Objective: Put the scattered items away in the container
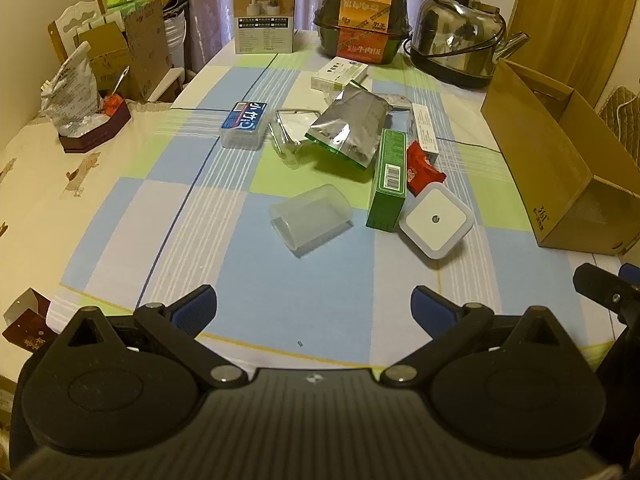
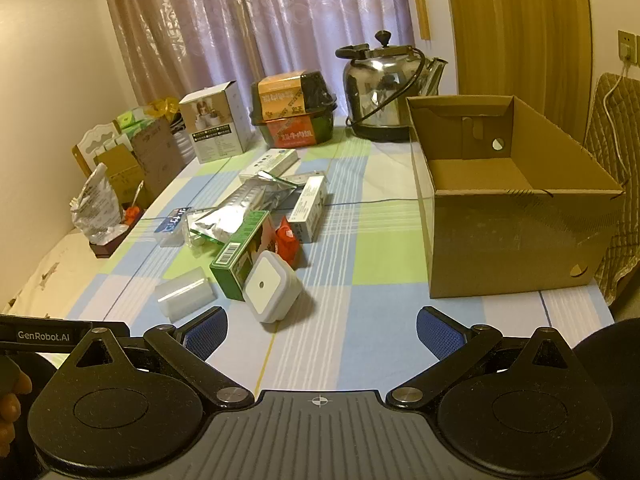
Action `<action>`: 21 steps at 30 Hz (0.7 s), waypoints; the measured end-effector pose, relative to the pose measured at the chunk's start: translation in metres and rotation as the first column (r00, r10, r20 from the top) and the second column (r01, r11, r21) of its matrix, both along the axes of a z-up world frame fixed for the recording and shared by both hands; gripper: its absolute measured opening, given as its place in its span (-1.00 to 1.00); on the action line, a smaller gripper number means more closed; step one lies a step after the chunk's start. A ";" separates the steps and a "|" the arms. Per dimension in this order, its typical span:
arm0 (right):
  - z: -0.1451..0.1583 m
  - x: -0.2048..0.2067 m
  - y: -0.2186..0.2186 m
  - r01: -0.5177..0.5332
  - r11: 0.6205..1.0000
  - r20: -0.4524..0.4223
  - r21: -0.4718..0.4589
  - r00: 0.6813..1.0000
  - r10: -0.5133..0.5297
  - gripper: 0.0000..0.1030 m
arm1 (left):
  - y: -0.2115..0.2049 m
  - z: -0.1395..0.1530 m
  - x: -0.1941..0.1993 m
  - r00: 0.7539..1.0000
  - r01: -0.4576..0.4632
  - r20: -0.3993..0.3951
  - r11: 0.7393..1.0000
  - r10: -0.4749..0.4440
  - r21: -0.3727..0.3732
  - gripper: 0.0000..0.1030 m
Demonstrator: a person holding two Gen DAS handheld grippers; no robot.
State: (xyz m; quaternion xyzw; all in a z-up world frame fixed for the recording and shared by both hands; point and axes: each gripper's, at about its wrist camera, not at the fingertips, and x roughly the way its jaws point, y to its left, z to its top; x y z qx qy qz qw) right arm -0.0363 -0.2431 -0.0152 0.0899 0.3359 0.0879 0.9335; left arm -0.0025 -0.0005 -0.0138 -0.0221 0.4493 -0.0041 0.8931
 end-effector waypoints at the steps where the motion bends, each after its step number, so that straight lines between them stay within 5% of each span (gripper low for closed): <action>1: 0.000 0.000 0.000 0.000 1.000 0.000 0.001 1.000 0.000 1.00 | 0.000 0.000 0.000 1.000 -0.001 -0.001 1.000 0.001 0.000 0.97; 21: 0.000 0.001 0.000 -0.002 1.000 -0.005 -0.006 1.000 0.002 1.00 | 0.001 0.000 0.000 1.000 -0.008 0.001 1.000 0.008 -0.006 0.97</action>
